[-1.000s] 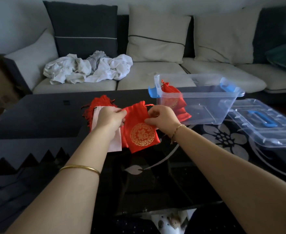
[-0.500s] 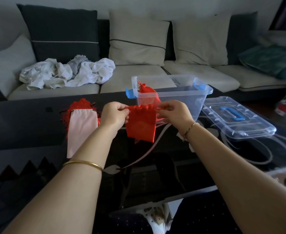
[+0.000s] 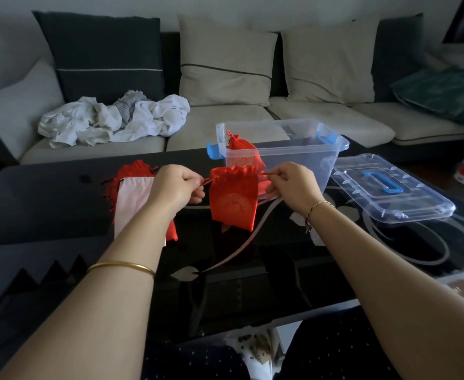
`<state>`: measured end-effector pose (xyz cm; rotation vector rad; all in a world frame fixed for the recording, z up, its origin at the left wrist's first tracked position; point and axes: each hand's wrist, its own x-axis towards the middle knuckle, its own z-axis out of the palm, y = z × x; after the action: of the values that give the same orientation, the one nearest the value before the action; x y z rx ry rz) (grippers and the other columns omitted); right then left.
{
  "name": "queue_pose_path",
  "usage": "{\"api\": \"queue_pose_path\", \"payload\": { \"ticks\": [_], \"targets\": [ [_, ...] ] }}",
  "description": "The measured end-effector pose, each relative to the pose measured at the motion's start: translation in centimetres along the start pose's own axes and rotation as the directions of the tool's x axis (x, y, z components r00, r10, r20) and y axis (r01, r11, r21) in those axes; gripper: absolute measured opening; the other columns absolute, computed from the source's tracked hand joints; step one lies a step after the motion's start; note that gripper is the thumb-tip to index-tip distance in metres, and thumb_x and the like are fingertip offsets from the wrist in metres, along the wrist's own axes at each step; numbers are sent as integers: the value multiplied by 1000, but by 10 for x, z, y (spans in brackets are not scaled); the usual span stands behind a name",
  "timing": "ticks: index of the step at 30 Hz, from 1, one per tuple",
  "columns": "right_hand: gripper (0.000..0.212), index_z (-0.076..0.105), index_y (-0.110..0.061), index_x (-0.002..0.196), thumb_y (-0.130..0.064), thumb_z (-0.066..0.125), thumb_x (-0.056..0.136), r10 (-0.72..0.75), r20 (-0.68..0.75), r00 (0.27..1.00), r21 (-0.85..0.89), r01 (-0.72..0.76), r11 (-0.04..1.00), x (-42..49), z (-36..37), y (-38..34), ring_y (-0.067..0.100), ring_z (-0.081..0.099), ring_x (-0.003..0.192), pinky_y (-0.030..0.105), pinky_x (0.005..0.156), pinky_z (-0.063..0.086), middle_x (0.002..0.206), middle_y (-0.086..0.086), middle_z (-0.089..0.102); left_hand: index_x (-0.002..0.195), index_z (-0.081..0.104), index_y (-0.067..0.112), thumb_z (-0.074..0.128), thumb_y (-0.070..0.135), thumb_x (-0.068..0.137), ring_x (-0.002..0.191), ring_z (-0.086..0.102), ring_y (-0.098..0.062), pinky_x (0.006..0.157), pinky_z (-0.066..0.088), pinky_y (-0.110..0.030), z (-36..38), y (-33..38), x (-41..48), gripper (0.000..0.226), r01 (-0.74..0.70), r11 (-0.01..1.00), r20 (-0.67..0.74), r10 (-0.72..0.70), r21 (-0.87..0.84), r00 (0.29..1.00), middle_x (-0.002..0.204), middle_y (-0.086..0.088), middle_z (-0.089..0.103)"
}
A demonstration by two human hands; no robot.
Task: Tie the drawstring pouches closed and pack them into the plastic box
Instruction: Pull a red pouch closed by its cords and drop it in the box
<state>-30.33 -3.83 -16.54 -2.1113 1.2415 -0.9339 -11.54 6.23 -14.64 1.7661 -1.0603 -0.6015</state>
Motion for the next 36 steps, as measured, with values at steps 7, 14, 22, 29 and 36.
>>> {"api": "queue_pose_path", "payload": {
  "ticks": [7, 14, 22, 29, 36],
  "targets": [
    [15, 58, -13, 87, -19, 47, 94, 64, -2, 998, -17, -64, 998, -1, -4, 5, 15, 66, 49, 36, 67, 56, 60, 3, 68, 99, 63, -6, 48, 10, 97, 59, 53, -15, 61, 47, -24, -3, -7, 5, 22, -37, 993, -97, 48, 111, 994, 65, -5, 55],
    [30, 63, -12, 73, -26, 50, 95, 281, 182, 942, 545, -334, 769, 0, -10, -1, 9, 42, 50, 21, 51, 37, 63, 0, 52, 65, 58, 7, 41, 29, 100, 55, 46, -14, 60, 37, -29, -8, -11, 11, 44, -8, 967, -220, 65, 253, 973, 62, 0, 51],
    [38, 53, -20, 58, -25, 44, 94, 590, 477, 651, 805, -594, 6, 10, -11, 6, 4, 31, 40, 15, 52, 28, 42, -8, 36, 96, 69, -10, 43, 10, 98, 75, 70, -29, 70, 53, -31, -22, -54, 38, 33, 358, 522, 416, -7, -774, 910, 85, -25, 71],
    [32, 57, -15, 62, -16, 45, 91, 660, 134, 739, 881, -394, 262, 10, -11, -2, 4, 29, 29, 13, 36, 28, 55, -4, 40, 60, 49, 23, 39, 33, 100, 36, 41, -3, 35, 30, -15, -1, 11, 16, 42, 210, 468, 77, -288, -858, 955, 47, 9, 50],
    [33, 61, -12, 62, -15, 50, 93, 266, -102, 959, 744, -104, 660, 2, -19, -52, 7, 39, 47, 16, 46, 34, 57, -2, 49, 71, 53, 18, 35, 34, 101, 63, 66, -4, 62, 46, -20, 12, 41, -3, 39, 76, 766, 148, 25, -638, 989, 67, 7, 70]
  ]
}}
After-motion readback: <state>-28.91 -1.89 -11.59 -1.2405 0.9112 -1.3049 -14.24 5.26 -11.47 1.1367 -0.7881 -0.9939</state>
